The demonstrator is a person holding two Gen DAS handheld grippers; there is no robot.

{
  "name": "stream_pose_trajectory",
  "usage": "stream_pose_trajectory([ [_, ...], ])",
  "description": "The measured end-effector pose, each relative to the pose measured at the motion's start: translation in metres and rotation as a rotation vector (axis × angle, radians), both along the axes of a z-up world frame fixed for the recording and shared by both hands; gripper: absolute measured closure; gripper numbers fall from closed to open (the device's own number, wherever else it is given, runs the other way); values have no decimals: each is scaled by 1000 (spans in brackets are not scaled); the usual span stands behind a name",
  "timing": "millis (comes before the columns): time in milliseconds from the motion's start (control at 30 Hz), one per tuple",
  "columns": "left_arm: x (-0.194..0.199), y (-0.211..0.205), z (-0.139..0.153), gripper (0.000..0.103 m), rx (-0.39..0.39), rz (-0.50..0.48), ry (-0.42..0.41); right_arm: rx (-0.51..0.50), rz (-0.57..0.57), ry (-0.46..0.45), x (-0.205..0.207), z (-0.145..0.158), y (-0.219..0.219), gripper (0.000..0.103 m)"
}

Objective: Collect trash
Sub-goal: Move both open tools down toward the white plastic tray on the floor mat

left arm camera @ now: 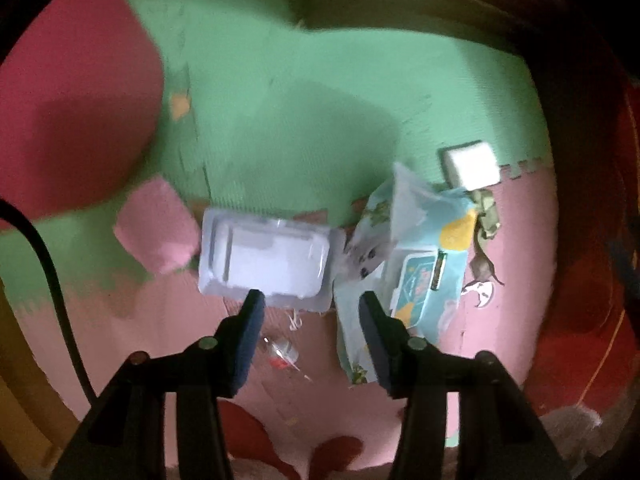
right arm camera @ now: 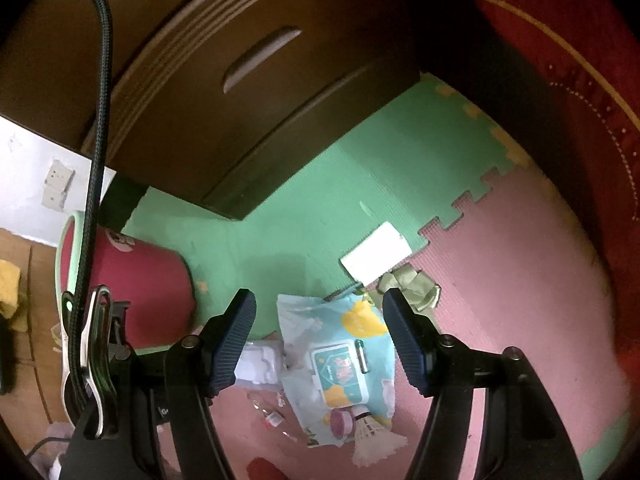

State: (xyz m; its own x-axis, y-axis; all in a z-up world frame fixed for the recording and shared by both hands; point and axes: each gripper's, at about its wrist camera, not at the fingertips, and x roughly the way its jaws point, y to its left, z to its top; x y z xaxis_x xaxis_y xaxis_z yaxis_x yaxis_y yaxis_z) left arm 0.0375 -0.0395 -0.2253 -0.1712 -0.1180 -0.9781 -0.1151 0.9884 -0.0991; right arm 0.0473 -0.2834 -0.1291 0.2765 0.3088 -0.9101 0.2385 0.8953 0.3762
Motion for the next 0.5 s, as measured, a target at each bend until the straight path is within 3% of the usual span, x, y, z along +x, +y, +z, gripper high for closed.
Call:
stream_pose_trajectory([
  [100,-3,12,-16,38,-5,101,53,9,24,15,-1,-5,5,35],
  [200,-5,24,-34,33,-58,233,102,-1,37,17,-1,-8,6,35],
  [500,-7,36,-69,27,-103,472,85,-4,57,31,1,-18,10,35],
])
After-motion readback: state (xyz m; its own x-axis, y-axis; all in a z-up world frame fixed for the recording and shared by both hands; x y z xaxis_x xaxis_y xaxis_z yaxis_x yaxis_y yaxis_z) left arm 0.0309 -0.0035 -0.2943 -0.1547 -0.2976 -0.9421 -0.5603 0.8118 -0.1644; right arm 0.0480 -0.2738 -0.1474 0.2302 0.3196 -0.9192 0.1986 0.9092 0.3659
